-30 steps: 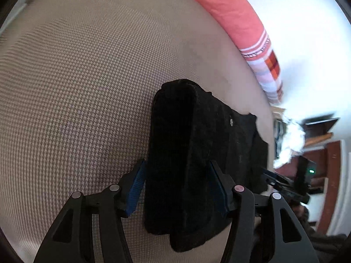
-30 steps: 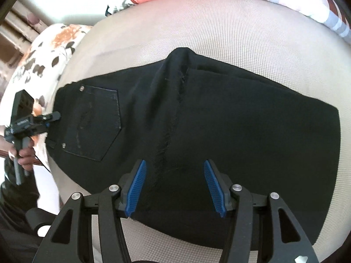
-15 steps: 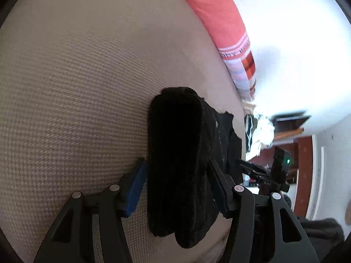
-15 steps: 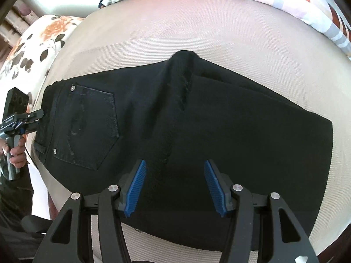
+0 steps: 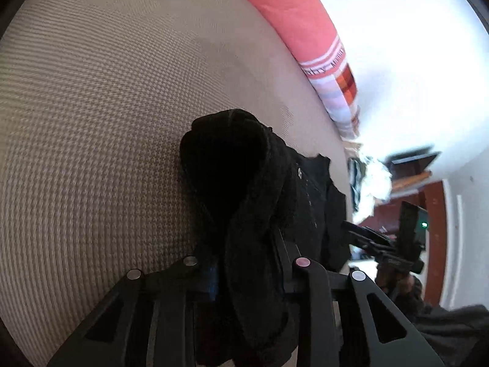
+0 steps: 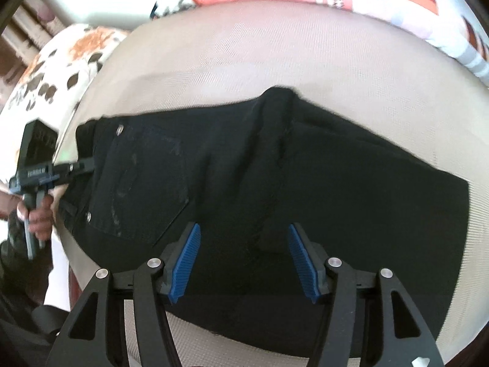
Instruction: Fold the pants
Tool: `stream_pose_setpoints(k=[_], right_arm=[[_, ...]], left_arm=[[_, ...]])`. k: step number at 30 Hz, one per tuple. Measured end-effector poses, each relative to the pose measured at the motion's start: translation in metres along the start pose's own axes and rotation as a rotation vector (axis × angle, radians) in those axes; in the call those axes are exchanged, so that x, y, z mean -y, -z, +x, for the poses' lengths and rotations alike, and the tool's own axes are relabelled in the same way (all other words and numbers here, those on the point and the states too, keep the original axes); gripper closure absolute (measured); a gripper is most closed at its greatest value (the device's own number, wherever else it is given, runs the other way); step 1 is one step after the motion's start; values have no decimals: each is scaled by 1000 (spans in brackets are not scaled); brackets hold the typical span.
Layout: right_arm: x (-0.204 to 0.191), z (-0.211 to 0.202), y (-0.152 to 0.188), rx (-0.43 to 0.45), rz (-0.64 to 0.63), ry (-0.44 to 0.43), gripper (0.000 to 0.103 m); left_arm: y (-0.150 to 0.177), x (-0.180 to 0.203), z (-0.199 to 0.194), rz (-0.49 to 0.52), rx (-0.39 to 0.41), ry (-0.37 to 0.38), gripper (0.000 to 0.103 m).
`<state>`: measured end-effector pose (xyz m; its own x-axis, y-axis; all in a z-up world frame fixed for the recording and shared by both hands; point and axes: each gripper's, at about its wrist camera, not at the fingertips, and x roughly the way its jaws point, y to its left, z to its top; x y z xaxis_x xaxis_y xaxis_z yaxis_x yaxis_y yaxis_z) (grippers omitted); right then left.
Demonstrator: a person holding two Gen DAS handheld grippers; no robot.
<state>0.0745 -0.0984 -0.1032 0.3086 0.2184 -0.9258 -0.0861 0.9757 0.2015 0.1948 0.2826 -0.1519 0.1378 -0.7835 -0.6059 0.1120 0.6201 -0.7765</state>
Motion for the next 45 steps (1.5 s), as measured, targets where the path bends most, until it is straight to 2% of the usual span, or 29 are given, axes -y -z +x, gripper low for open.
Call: stream_pose_setpoints(k=[2, 5, 7, 13, 20, 25, 28, 33, 39, 45], right_arm=[[9, -8, 1, 38, 19, 26, 45], [22, -16, 3, 64, 52, 29, 45], [31, -22, 6, 80, 73, 33, 45], [49, -35, 18, 112, 65, 153, 45], [79, -54, 31, 162, 115, 110, 42], [101, -61, 40, 189, 151, 68, 42], [117, -65, 45, 196, 171, 42, 42], [140, -82, 50, 251, 198, 8, 42], [163, -93, 57, 295, 235, 19, 41], [176, -97, 62, 335, 274, 5, 41]], left_arm=[[4, 7, -1, -14, 23, -59, 76], [9, 29, -1, 10, 52, -206, 77], [13, 37, -2, 14, 61, -269, 78], [20, 74, -8, 30, 102, -403, 82], [37, 130, -13, 59, 166, -448, 88], [49, 178, 5, 76, 204, -455, 91], [54, 204, 23, 101, 214, -432, 91], [64, 245, 75, 171, 187, -439, 91], [71, 268, 126, 220, 156, -445, 91], [76, 287, 160, 248, 115, -417, 91]])
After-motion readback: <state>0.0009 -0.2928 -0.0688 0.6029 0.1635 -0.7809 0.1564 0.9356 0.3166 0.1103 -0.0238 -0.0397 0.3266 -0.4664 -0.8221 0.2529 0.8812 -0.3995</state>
